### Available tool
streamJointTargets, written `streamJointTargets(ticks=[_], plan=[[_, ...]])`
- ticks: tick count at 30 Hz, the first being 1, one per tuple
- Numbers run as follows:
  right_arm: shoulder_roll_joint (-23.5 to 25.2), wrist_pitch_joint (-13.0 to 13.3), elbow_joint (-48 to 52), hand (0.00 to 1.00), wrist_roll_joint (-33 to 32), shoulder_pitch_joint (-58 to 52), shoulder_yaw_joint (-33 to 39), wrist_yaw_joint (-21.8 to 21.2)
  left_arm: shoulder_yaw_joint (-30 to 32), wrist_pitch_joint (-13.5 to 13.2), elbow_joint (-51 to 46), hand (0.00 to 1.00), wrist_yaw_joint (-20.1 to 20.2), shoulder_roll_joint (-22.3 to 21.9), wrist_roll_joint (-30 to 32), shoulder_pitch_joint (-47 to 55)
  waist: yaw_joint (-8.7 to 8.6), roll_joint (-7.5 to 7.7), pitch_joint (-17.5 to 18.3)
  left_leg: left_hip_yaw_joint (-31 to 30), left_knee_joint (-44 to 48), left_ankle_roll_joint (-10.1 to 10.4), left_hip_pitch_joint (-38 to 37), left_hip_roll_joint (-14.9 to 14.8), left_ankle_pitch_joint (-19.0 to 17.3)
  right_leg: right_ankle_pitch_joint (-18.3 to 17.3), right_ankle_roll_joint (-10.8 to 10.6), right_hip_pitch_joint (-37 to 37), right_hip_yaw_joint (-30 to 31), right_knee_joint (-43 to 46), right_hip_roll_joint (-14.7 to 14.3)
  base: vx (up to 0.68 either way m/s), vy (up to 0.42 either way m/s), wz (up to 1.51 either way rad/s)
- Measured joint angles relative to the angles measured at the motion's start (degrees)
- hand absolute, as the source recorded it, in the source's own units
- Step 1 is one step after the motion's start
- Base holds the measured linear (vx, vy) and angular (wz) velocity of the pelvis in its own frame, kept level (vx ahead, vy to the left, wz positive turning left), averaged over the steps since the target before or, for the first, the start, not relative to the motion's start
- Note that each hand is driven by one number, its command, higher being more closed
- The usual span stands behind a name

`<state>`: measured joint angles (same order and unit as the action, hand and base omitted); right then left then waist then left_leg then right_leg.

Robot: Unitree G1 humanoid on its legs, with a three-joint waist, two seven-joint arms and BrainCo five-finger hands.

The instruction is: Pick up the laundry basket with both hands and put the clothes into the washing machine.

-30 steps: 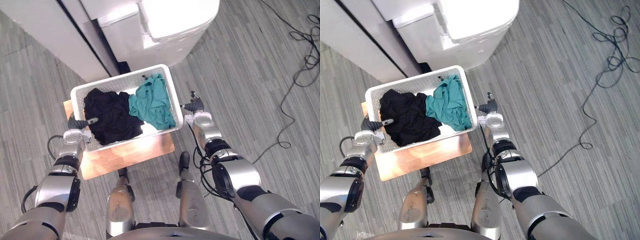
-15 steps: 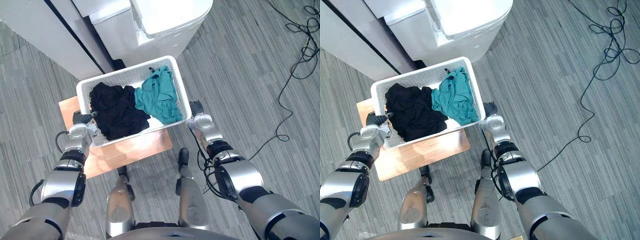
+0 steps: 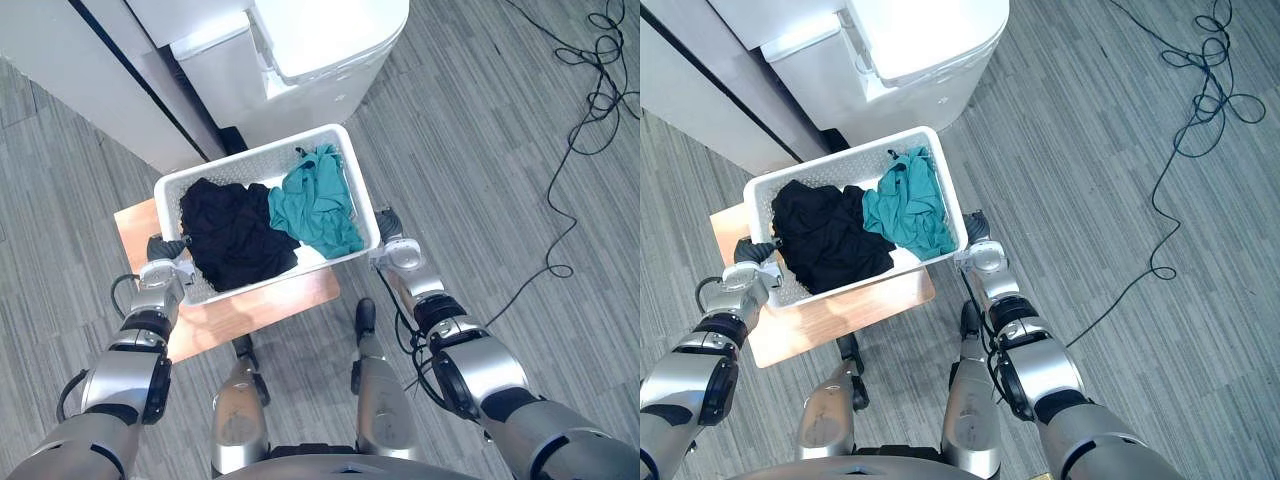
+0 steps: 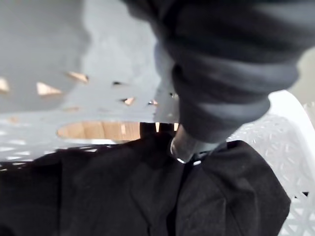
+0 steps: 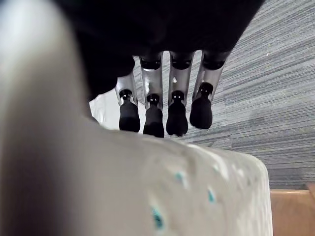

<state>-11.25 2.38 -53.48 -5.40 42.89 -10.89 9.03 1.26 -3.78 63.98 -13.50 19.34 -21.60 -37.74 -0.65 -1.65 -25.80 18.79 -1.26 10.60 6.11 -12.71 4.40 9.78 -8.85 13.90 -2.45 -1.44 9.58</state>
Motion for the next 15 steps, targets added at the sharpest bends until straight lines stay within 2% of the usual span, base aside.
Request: streamJointTargets(ticks=[4, 10, 15], plan=[[-0.94, 0.17, 5.77, 0.00, 0.16, -1.93, -2.19, -1.02, 1.95, -1.37, -0.84, 1.00, 1.69, 0.40, 0.53, 3.81, 0.20, 0.01, 0.01, -0.11, 0.01, -0.01, 0.01, 0.00, 0.00, 0.02, -0.01, -0.16, -0.07, 0.00, 0.00, 0.00, 0.000, 0.00], [-0.90, 0.36, 5.79, 0.00, 1.28, -1.93, -2.12, -2.72, 7.65, -1.82, -1.91, 1.00, 4.13, 0.26, 2.28, 7.70, 1.07, 0.02, 0.01, -0.41, 0.03, -0.04, 0.59, 0.00, 0.02, 0.01, -0.02, -0.15, -0.31, 0.00, 0.00, 0.00, 0.000, 0.01], [-0.62, 1.30, 5.85, 0.00, 1.30, -1.93, 1.99, -2.71, 10.31, -2.15, -1.98, 1.00, 5.59, 0.11, 3.81, 8.75, 1.64, 0.04, 0.02, -1.17, -0.16, -0.14, 0.94, 0.00, 0.14, -0.03, -0.06, -0.13, -0.83, 0.00, 0.00, -0.01, 0.002, 0.05]])
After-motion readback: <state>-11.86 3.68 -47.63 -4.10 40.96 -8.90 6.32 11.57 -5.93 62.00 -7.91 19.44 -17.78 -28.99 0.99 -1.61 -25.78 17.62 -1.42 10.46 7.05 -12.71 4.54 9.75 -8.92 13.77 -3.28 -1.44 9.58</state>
